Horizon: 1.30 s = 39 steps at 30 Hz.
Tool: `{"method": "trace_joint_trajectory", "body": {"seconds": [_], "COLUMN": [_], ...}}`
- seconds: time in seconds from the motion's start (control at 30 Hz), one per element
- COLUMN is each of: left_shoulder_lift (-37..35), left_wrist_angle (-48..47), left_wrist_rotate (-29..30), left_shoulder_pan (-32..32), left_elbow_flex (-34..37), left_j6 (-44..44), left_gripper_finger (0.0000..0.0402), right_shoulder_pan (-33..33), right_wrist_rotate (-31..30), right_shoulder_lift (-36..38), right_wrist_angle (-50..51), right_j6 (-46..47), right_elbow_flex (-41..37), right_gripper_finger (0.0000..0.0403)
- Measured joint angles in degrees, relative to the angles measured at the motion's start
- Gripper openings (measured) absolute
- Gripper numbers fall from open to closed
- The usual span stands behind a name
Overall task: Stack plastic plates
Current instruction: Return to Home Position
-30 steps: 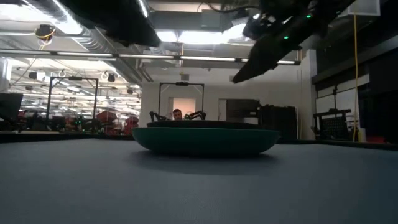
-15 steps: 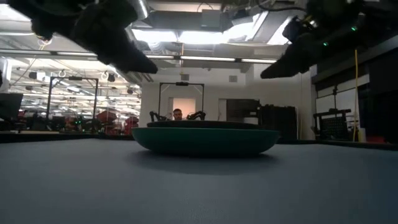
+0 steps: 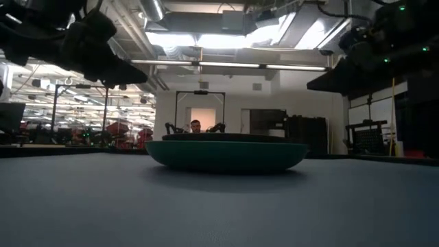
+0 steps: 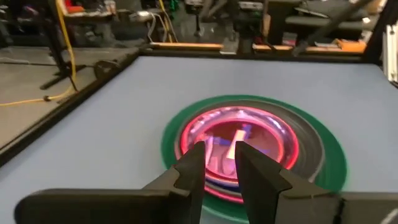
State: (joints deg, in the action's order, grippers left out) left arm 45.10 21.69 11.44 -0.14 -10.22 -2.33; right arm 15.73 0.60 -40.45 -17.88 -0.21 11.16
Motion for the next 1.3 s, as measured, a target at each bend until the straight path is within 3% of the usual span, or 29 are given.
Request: {"method": "trace_joint_trajectory", "body": {"seconds": [0.13,0.37,0.73,1.07,1.3], "left_shoulder_lift": [-6.31,-16.04,-30.19,-44.26,-44.32], "left_wrist_angle": [-0.24,-1.14,-13.94,-19.25,-19.34], "left_wrist_rotate": [0.03,0.27,3.70,1.32,0.66], "left_shoulder_pan": [2.14,3.25,3.23,3.21,3.23], "left_elbow_flex": [3.36,7.39,8.14,9.75,9.73], "left_j6": [-0.33,-3.33,-4.71,-4.42,0.14], "left_gripper_finger": [0.0082,0.0082,0.0082,0.0082,0.0082], "right_shoulder_pan": [0.02,0.04,0.02,0.07,0.04], "right_wrist_rotate": [0.00,-0.06,-1.77,-4.13,-0.54], "right_shoulder_lift": [4.95,13.70,28.48,34.83,35.33], "right_wrist_angle": [-0.11,-0.03,5.77,14.77,16.89], "right_j6": [0.03,3.39,6.12,5.81,8.51], "right_elbow_flex": [-2.45,-6.34,-10.75,-10.75,-10.73], "right_gripper_finger": [0.0004,0.0013,0.0003,0.0002,0.0002]}}
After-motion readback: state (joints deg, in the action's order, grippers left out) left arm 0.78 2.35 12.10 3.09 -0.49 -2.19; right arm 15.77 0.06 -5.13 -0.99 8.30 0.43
